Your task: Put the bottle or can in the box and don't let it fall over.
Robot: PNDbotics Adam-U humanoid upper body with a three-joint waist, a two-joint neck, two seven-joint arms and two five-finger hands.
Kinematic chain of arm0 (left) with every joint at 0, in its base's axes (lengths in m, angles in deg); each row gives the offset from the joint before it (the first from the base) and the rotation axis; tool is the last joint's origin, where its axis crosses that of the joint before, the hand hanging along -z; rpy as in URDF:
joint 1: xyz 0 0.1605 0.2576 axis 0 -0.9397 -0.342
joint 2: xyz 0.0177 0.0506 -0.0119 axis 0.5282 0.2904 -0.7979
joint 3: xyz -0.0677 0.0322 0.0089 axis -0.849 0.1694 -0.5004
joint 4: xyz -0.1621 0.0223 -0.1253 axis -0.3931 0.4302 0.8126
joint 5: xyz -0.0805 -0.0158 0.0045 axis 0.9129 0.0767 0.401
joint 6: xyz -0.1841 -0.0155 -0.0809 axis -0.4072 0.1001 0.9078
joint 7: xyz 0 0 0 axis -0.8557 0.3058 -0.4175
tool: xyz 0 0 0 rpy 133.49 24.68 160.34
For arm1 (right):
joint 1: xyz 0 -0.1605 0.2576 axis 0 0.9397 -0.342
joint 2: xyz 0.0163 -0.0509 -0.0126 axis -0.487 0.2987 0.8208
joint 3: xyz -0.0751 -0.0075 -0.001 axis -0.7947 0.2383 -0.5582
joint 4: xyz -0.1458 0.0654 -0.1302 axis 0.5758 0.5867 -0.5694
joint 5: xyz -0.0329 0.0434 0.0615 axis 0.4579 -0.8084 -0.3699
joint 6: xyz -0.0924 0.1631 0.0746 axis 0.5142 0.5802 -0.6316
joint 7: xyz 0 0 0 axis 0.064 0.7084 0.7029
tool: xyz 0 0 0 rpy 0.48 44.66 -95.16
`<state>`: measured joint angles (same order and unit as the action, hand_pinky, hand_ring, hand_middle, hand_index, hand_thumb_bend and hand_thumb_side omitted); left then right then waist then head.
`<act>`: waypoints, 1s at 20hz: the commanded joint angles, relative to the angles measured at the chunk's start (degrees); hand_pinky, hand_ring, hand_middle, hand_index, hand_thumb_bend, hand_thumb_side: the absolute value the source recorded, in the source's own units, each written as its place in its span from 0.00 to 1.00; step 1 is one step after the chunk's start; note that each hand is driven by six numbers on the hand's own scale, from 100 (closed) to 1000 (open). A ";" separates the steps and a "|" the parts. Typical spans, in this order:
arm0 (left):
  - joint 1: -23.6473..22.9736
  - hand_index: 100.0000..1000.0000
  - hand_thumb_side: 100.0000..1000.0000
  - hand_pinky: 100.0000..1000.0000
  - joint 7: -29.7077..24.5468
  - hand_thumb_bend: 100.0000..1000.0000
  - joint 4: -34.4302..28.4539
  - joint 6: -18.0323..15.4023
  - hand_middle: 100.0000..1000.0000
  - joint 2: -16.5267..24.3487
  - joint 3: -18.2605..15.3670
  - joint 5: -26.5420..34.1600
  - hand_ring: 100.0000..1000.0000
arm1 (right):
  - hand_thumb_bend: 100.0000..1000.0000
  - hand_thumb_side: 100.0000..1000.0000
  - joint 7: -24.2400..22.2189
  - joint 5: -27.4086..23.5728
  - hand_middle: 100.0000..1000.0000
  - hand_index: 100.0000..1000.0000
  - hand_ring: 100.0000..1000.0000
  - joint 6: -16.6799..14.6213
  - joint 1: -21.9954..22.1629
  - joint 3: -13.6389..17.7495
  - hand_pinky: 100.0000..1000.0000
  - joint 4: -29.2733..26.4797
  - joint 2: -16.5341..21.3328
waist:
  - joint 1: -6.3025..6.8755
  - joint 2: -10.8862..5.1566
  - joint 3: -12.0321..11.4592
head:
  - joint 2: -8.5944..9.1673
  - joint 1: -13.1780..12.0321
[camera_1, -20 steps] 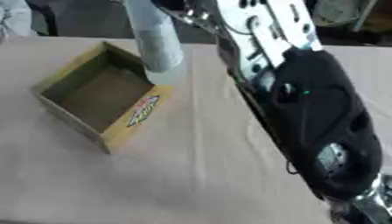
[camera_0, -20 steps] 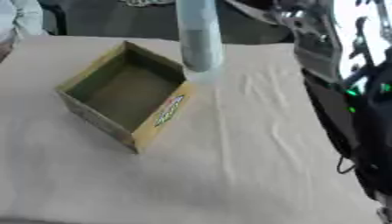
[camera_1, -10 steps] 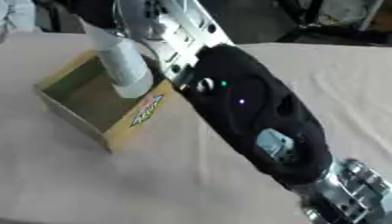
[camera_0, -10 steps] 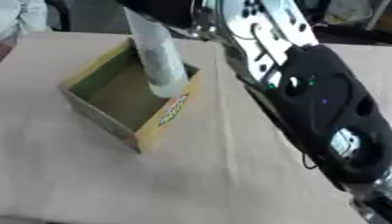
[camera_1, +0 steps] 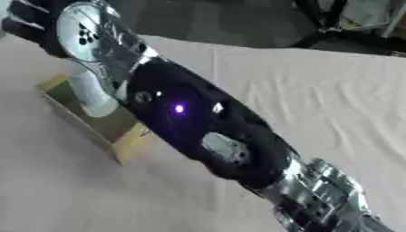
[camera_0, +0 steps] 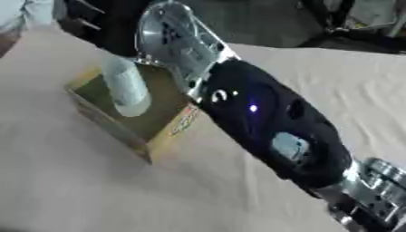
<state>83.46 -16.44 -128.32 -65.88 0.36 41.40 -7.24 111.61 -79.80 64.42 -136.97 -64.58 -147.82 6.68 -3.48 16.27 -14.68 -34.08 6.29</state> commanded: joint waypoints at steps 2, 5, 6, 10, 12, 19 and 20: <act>1.24 0.84 0.84 0.97 -0.60 0.11 -0.73 0.00 1.00 0.67 0.29 0.42 0.88 | 0.46 0.46 -4.24 2.84 0.00 0.91 0.00 -0.95 -2.09 1.56 0.00 5.45 0.28 | 0.25 -0.27 -0.65 | 1.69 0.96; 1.36 0.84 0.85 0.97 -0.69 0.10 -0.82 0.11 1.00 0.70 0.39 0.44 0.88 | 0.45 0.46 -6.61 4.20 0.00 0.91 0.00 -1.32 -2.35 2.19 0.00 8.19 0.35 | 0.12 0.20 -0.91 | 2.29 1.20; 1.37 0.84 0.85 0.97 -0.70 0.10 -0.82 0.15 1.00 0.71 0.42 0.45 0.88 | 0.45 0.45 -7.23 4.44 0.00 0.91 0.00 -1.36 -2.31 2.30 0.00 8.73 0.30 | 0.10 0.28 -0.94 | 2.38 1.30; 1.26 0.84 0.84 0.97 -0.63 0.10 -0.84 0.17 1.00 0.86 0.34 0.41 0.88 | 0.46 0.44 -8.56 4.57 0.00 0.92 0.00 -0.34 -1.41 1.98 0.00 9.66 0.00 | 0.08 0.24 -0.77 | 2.37 1.30; 1.13 0.84 0.84 0.97 -0.58 0.11 -0.88 0.13 1.00 1.00 0.26 0.34 0.88 | 0.45 0.43 -7.90 4.11 0.00 0.92 0.00 0.06 -0.53 1.99 0.00 9.76 -0.17 | 0.05 0.04 -0.56 | 2.13 1.09; 0.08 0.84 0.84 0.96 0.49 0.11 -0.74 0.01 1.00 1.68 -0.78 -0.25 0.87 | 0.42 0.41 -2.93 1.12 0.00 0.93 0.00 0.21 3.06 2.08 0.00 9.12 0.22 | 0.10 -0.87 0.71 | 0.85 0.40; -0.07 0.84 0.84 0.96 0.85 0.11 -0.76 -0.05 1.00 1.77 -1.03 -0.34 0.87 | 0.40 0.44 -2.19 0.85 0.00 0.93 0.00 0.45 3.50 2.20 0.00 9.07 0.51 | 0.12 -1.01 0.89 | 0.68 0.33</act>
<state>83.06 -16.05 -128.34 -65.86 0.41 41.09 -7.32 108.52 -78.27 64.76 -132.49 -62.96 -137.67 6.59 -3.90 16.69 -13.69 -33.19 6.81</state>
